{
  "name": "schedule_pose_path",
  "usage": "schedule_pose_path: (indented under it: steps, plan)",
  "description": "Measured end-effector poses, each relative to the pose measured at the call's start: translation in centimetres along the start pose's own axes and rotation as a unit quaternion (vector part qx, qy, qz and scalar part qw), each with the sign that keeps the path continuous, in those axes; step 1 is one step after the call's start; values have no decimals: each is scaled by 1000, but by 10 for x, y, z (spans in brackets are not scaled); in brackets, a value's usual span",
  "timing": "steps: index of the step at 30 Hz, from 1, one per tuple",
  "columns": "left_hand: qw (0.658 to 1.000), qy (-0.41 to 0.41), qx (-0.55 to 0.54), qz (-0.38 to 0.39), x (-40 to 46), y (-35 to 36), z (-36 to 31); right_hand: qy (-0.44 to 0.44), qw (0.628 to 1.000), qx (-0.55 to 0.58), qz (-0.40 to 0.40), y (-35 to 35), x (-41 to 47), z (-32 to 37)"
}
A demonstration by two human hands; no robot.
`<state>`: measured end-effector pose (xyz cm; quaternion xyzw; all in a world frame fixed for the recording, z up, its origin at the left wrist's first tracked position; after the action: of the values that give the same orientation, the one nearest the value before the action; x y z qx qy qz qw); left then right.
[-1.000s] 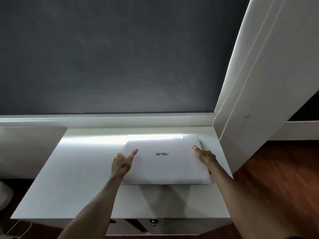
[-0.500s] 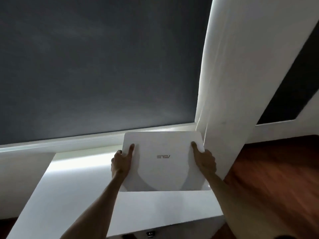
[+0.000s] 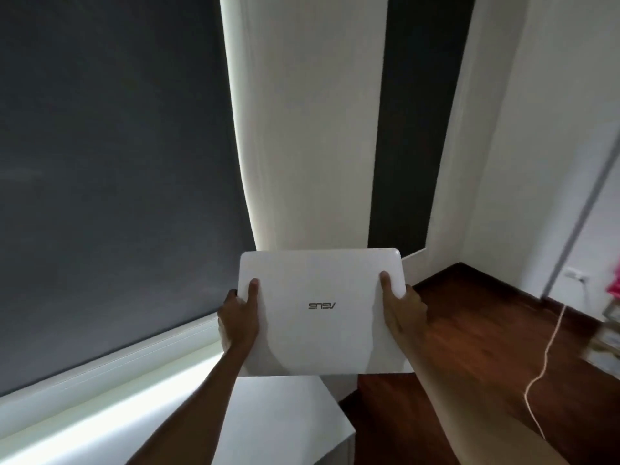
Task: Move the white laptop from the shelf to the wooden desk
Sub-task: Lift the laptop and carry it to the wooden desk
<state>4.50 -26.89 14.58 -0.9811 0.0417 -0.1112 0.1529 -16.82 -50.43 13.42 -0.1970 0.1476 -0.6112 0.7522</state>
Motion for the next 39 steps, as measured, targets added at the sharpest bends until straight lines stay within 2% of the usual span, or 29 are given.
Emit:
schedule_pose_path:
  steps: [9,14,19,24,31,39]
  plan:
    - [980,43,-99,167,-124,192,-99,8,987,34,-157,-214,60,-96]
    - [958,69,-103,261,-218,297,-147,54,966,22,-251,-335,74,-157]
    - [924,92,-87,362,-303,396,-198,122,926,-5,-358,-442,88,-220]
    - [892,112,-94,427,-378,492,-231,165,897,-6,-410,-515,109,-280]
    - [852,126,-101,497,-469,622,-260,209,873,-5,-441,-589,154,-353]
    - [796,167,-83,575,-552,737,-292,229,849,-2,-476,-664,203,-426]
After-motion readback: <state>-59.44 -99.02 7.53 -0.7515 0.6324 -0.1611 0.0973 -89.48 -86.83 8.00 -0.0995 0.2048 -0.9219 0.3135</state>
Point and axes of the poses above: each hand's wrist, its own x-axis towards the middle knuckle, its own y-axis out of the palm, z = x × y, the point moved 3 cm from there along x, towards the middle knuckle, and after that the axes turned 3 degrees about -x, right-handed, at the moved point
